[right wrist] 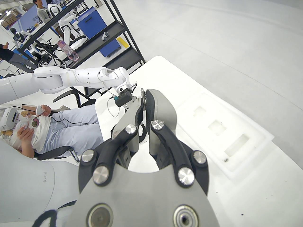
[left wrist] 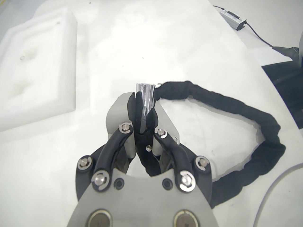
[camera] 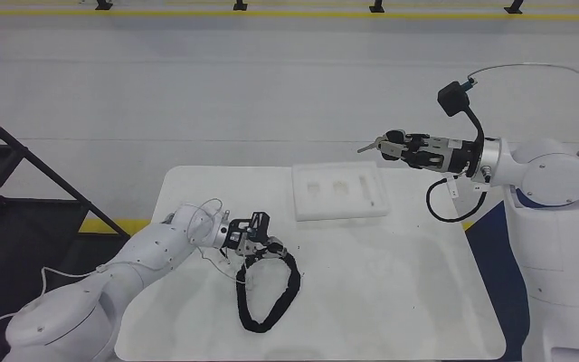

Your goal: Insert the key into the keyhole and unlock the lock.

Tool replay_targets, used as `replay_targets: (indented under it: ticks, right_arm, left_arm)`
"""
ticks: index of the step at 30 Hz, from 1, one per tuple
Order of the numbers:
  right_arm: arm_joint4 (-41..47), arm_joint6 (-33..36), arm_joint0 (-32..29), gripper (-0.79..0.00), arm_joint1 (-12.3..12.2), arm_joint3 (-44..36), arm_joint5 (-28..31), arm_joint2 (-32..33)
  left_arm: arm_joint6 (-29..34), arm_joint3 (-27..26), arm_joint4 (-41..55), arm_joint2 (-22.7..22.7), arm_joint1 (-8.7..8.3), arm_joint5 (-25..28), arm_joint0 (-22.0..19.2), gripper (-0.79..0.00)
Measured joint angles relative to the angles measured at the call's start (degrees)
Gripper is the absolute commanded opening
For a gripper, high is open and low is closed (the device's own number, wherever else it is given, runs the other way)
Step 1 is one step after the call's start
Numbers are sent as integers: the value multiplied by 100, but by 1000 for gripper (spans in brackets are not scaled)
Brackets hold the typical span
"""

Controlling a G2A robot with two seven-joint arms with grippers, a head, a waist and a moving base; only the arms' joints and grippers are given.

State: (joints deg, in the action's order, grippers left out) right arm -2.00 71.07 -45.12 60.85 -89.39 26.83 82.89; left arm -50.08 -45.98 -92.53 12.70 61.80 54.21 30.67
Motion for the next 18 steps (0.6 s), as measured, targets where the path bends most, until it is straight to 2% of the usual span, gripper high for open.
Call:
replay_targets:
  ticks: [7, 11, 15, 18]
  right_arm:
    - [-37, -78, -58, -785, -3, -33, -75, -20]
    - [-92, -55, -139, -785, -44, -131, -417, -55]
    - [109, 119, -169, -785, -88, -220, -698, -13]
    - [211, 225, -225, -785, -129, -392, -956, 63]
  left_arm:
    - [220, -957, 657, 303, -368, 219, -129, -785]
    - [46, -1459, 737, 604, -566, 45, -129, -785]
    - [-60, -1834, 860, 858, -675, -66, -53, -785]
    - [-41, -2038, 1063, 1003, -679, -97, 16, -785]
